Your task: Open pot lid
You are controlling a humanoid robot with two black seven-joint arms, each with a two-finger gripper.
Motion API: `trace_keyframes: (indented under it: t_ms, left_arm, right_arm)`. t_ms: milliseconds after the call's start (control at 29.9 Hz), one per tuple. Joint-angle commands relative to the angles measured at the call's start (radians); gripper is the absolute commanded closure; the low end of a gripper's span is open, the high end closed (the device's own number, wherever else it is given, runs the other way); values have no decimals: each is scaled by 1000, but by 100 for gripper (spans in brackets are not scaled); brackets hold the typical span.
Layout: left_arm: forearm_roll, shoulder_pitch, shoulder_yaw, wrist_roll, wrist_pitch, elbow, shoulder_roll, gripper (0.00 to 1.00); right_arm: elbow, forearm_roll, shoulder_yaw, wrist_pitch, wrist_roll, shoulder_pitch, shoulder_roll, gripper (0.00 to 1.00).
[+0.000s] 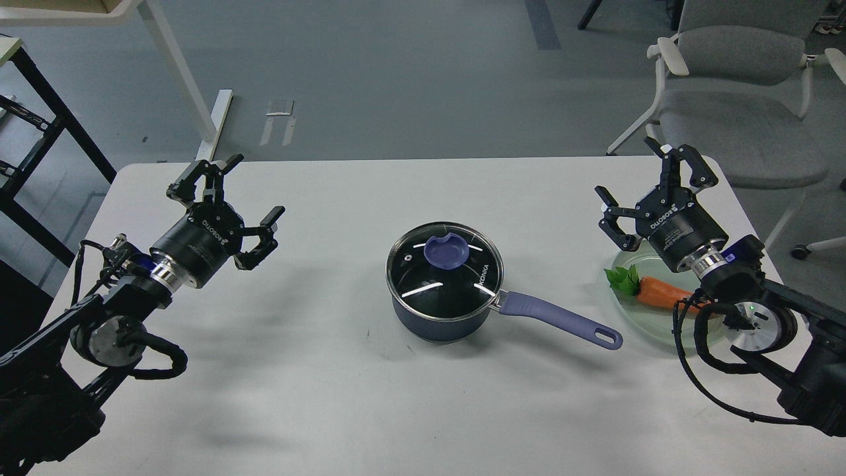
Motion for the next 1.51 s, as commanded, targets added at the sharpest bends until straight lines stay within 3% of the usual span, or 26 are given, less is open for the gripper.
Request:
trace_keyframes:
  t_ms: [0,134,334,468,635,736,870,1070,1271,1472]
  left_arm:
    - [1,0,-1,-1,15,1,-1,1]
    - [10,-5,4,5,22,7,5,1]
    - [14,-28,21,10,53,17,80,1]
    - [10,-32,19,-1,50,27,106,1]
    - [24,-78,21,-1,48,52,109,1]
    - [105,-106,19,-13,53,50,109,1]
    - [132,-135,21,-66,58,50,109,1]
    - [132,-151,21,-67,61,37,109,1]
    - [132,-149,21,-67,62,1,114,1]
    - [132,-151,21,-67,102,-35,114,1]
  right_arm:
    - [17,-3,0,-2,0,0,-18,0]
    - [63,-14,-8,-5,0,-2,-45,0]
    - [212,-144,-2,-8,0,4,-183,0]
    - [287,-305,-5,-12,0,84,-289,0]
    - [301,-591,-29,-9,0,224,-325,0]
    - [326,-785,-124,-11,0,346,-343,0]
    - [364,-993,-327,-20,0,535,-346,0]
    - [431,-1375,-537,-112,0,702,-343,0]
    - [514,-1713,-723,-206,0,755,-349,0]
    - [519,-1801,-767,-209,0,755,-352,1]
